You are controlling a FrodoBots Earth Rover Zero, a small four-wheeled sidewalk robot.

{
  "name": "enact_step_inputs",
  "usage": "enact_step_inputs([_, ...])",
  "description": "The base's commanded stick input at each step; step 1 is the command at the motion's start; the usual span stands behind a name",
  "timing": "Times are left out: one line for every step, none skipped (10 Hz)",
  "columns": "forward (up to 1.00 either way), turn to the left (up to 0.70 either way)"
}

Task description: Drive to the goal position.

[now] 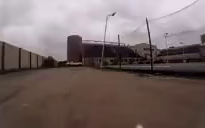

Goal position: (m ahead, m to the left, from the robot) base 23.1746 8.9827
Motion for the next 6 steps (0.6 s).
enact_step_inputs([0.70,0.32])
enact_step_inputs([0.70,0.07])
enact_step_inputs([0.70,0.00])
enact_step_inputs([0.70,0.00])
enact_step_inputs([0.70,0.00])
enact_step_inputs([0.70,-0.21])
